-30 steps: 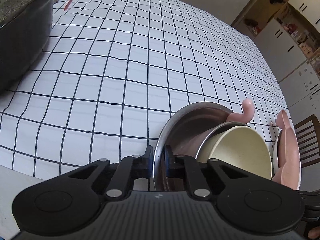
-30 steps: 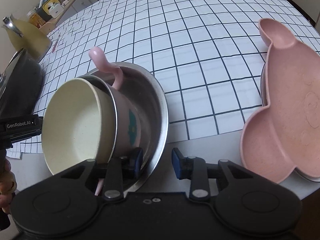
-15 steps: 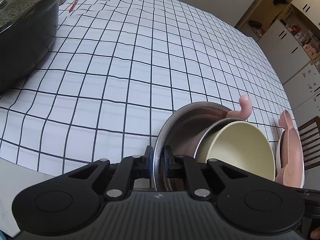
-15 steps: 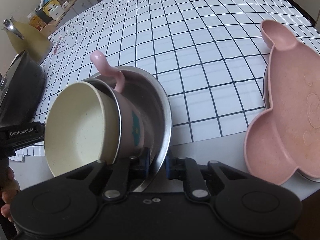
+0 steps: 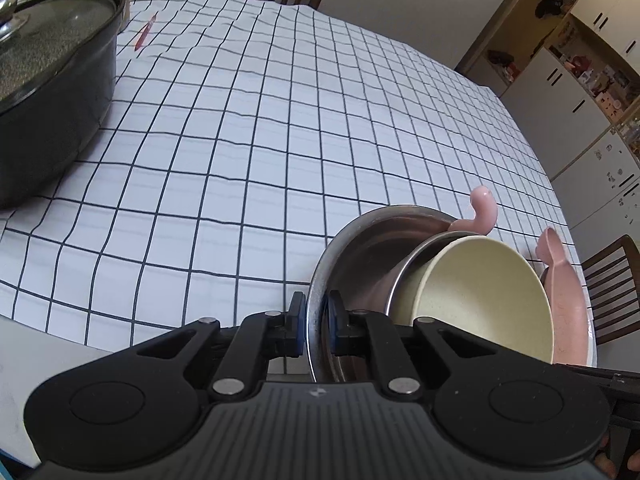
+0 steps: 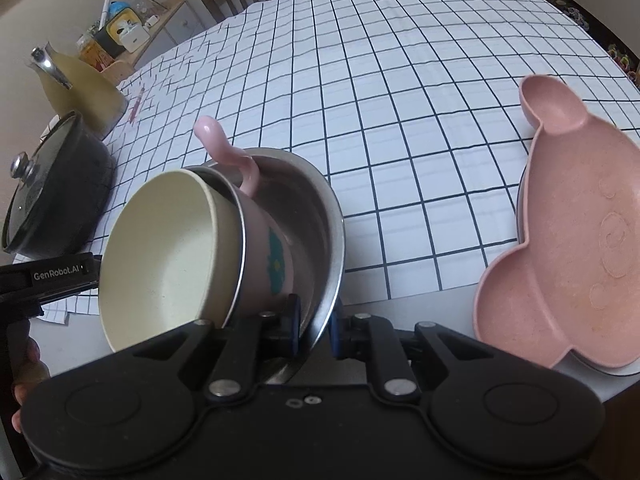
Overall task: Organize plates and bowls
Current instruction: 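Lift the nested stack with both grippers and carry it over the pink plate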
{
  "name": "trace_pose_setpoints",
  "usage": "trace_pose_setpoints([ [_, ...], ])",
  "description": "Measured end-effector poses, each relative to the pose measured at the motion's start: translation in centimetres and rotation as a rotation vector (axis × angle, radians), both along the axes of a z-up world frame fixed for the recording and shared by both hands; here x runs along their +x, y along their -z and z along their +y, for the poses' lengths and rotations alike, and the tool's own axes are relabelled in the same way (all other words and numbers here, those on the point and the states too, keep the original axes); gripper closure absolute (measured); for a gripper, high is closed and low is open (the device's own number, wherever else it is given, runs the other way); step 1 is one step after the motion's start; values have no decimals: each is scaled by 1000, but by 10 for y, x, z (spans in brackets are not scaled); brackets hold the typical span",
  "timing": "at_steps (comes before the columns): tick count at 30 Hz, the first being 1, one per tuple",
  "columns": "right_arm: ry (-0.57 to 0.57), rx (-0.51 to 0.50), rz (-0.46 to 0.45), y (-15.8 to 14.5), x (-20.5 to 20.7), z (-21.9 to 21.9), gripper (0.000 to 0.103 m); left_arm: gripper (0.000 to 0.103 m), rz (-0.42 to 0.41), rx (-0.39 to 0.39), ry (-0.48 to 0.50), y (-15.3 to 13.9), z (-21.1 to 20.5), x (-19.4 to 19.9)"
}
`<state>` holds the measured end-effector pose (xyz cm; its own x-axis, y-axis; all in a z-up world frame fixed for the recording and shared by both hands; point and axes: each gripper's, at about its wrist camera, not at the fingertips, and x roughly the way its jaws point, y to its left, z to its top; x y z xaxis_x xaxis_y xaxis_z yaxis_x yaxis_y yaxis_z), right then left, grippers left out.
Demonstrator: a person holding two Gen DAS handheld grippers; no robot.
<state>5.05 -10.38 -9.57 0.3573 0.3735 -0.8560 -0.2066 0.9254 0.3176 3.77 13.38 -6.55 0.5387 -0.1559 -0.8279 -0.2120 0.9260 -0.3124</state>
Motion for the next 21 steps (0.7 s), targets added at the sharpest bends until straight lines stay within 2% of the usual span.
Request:
trace_pose_setpoints([
  [9,43,6,-58,-34,-2,-31,88,93,-66,2,64,-36,-37,11],
  [21,131,2,-114,-54,7,-116,88,93,-111,11,163,-59,-133,46],
])
